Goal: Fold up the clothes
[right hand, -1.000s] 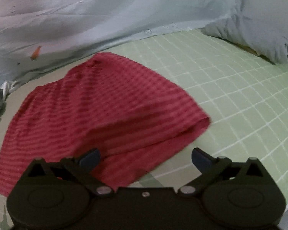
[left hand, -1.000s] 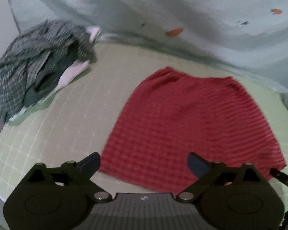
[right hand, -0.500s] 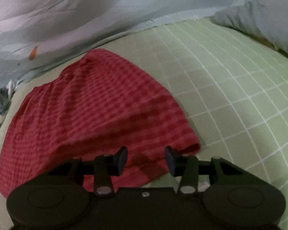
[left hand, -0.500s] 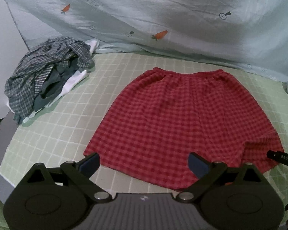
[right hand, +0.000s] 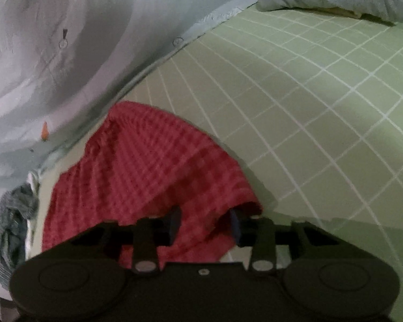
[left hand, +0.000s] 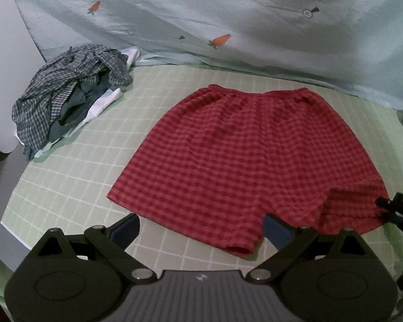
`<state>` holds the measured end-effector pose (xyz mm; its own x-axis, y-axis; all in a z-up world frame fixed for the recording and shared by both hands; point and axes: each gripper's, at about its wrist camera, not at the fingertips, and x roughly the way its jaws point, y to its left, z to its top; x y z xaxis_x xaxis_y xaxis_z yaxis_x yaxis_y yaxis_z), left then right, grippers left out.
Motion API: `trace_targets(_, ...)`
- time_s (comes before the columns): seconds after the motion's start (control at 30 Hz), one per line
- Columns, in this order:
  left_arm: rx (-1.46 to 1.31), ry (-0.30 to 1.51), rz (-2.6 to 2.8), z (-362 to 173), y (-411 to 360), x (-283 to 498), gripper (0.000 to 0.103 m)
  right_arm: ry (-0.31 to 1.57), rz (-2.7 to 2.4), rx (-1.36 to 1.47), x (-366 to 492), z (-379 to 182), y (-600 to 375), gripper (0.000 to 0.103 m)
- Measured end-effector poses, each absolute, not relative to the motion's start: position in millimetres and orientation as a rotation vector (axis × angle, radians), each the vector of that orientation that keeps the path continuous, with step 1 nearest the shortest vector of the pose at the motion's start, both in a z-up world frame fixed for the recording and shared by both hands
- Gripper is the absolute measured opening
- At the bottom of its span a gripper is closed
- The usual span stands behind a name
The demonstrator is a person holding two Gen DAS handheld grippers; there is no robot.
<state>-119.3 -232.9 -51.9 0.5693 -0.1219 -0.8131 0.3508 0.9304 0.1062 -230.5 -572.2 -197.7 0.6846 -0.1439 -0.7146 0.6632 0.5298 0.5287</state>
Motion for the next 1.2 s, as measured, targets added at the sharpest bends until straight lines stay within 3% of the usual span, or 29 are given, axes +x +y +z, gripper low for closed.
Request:
trace_targets(0.03,0.273,0.927,-0.281,-51.9,-234.6,-120.6,0.098,0.656,-0.525,0.897,-231.3,-198.5,-574.3,0.019)
trace_targets(0.07,0.275,0.927,-0.281,-52.0,-235.5,-121.6,0.098,0.653,-0.523,0.904,-231.7,-199.4,-576.0,0.002)
trace_targets(0.23,0.256,0.931,-0.262,-52.9,-233.1,-117.6,0.098,0.623,-0.514,0.879,-248.0,-174.3,-579.8,0.001)
trace_targets(0.33,0.225,0.937,-0.240,-55.3,-224.2,-109.4,0.098,0.542,-0.570,1.009,-273.7,-161.6,-591.7,0.001)
trace_targets(0.43,0.182,0.954,-0.220,-59.9,-212.3,-93.0,0.098,0.646,-0.660,0.928,-273.2,-172.6,-598.6,0.002)
trace_targets(0.53,0.170,0.959,-0.204,-65.2,-201.0,-73.2,0.098,0.726,-0.718,0.952,-276.0,-181.9,-596.0,0.019)
trace_targets(0.6,0.165,0.972,-0.191,-72.5,-193.2,-58.0,0.098,0.746,-0.713,0.872,-276.9,-174.6,-579.1,0.059)
trace_targets(0.7,0.124,1.028,-0.163,-88.7,-180.0,-31.2,0.098,0.801,-0.715,0.750,-271.9,-167.4,-555.0,0.088)
trace_targets(0.77,0.098,1.064,-0.147,-100.4,-171.2,-14.0,0.098,0.842,-0.696,0.712,-263.3,-167.6,-537.5,0.098)
trace_targets(1.1,0.071,1.202,-0.124,-168.3,-131.4,49.1,0.097,0.926,-0.661,0.611,-213.2,-169.3,-484.0,0.102)
trace_targets(1.2,0.076,1.201,-0.172,-177.7,-129.2,55.9,0.091,0.953,-0.670,0.594,-202.2,-167.4,-475.8,0.102)
